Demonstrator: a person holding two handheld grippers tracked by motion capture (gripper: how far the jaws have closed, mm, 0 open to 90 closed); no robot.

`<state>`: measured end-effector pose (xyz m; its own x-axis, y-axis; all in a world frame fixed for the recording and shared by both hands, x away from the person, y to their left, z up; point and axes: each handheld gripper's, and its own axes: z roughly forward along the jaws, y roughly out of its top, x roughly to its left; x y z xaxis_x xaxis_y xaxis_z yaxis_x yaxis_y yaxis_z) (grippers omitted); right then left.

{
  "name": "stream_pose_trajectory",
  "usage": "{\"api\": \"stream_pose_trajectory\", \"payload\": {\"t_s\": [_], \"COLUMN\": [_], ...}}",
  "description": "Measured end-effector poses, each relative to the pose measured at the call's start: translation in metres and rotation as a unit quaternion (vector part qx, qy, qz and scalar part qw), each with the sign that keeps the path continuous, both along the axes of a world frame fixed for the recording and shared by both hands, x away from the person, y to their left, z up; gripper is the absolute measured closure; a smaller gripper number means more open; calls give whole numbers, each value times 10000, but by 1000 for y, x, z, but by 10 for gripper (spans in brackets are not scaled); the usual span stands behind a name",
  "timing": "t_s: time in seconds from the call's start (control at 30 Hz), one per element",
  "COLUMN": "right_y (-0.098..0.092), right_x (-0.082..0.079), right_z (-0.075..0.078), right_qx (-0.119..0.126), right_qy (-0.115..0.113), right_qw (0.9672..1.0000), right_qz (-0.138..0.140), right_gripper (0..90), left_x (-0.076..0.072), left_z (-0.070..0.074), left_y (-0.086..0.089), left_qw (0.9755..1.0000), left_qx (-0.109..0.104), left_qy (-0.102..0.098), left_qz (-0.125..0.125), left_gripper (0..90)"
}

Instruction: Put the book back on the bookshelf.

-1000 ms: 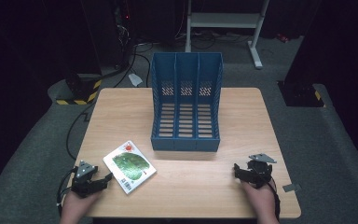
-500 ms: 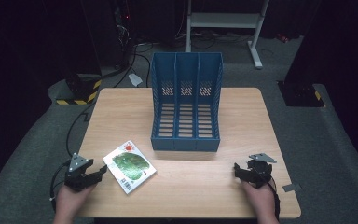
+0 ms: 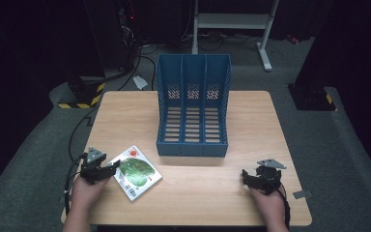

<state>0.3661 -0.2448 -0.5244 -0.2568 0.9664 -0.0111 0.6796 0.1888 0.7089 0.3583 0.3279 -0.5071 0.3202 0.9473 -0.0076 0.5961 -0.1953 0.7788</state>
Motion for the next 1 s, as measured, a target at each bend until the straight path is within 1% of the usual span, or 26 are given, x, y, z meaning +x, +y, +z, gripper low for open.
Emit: {"api": "stream_pose_trajectory", "payload": {"t_s": [0.07,0.1,0.13,0.17,0.27,0.3,0.33,0.37,0.4,0.43,0.47,0.5,0.53,0.57,0.63,0.67,0.7,0.73,0.77,0.8,0.83,0.9,0.93,0.97,1.0], "right_y": [1,1,1,1,1,1,1,3,3,7,9,9,16,19,26,28,28,35,37,40,44,48,48,53,55], "right_x": [0,0,0,-1,-1,-2,-2,-5,-5,-9,-11,-11,-16,-19,-22,-24,-24,-27,-28,-29,-30,-31,-31,-33,-33], "right_z": [0,0,0,0,0,1,1,2,2,5,6,6,12,14,17,18,18,20,21,21,21,21,21,20,20], "right_qx": [-18,-26,-38,-34,-35,-47,-47,42,42,62,61,61,146,172,211,246,246,281,270,296,318,313,313,318,297], "right_qy": [-11,-4,-11,-5,-5,-8,-8,-13,-13,-128,-198,-198,-334,-372,-410,-404,-404,-433,-453,-463,-447,-447,-447,-439,-432], "right_qw": [9999,9998,9997,9997,9997,9996,9996,9995,9995,9990,9986,9986,9975,9971,9959,9957,9957,9943,9936,9930,9924,9916,9916,9906,9903], "right_qz": [149,192,244,242,259,270,270,303,303,424,480,480,597,644,775,794,794,930,995,1045,1101,1170,1170,1259,1283], "right_gripper": [133,133,132,132,140,160,160,204,204,222,226,226,230,230,228,227,227,232,235,235,236,237,237,242,246], "left_x": [2,4,5,6,7,7,7,7,7,7,7,7,4,1,-3,-6,-6,-10,-12,-14,-14,-16,-16,-17,-18], "left_z": [-6,-10,-13,-15,-16,-17,-17,-18,-18,-18,-18,-18,-18,-17,-17,-16,-16,-14,-14,-13,-13,-13,-13,-12,-12], "left_y": [5,9,11,12,12,12,12,11,11,10,9,9,7,7,4,1,1,-3,-6,-9,-9,-16,-16,-19,-25], "left_qw": [9999,9992,9985,9985,9984,9979,9979,9976,9976,9972,9967,9967,9969,9968,9962,9962,9962,9962,9962,9957,9957,9946,9946,9938,9923], "left_qx": [-152,-371,-504,-477,-521,-601,-601,-639,-639,-687,-739,-739,-701,-695,-727,-666,-666,-573,-536,-530,-530,-528,-528,-499,-549], "left_qy": [73,150,196,229,234,248,248,264,264,273,307,307,332,350,395,423,423,460,454,466,466,494,494,517,554], "left_qz": [28,88,127,102,49,44,44,-24,-24,-67,-110,-110,-137,-190,-271,-358,-358,-459,-515,-597,-597,-749,-749,-850,-963], "left_gripper": [354,363,378,382,383,383,383,382,383,385,392,380,380,382,387,388,388,390,390,395,400,407,411,415,417]}}
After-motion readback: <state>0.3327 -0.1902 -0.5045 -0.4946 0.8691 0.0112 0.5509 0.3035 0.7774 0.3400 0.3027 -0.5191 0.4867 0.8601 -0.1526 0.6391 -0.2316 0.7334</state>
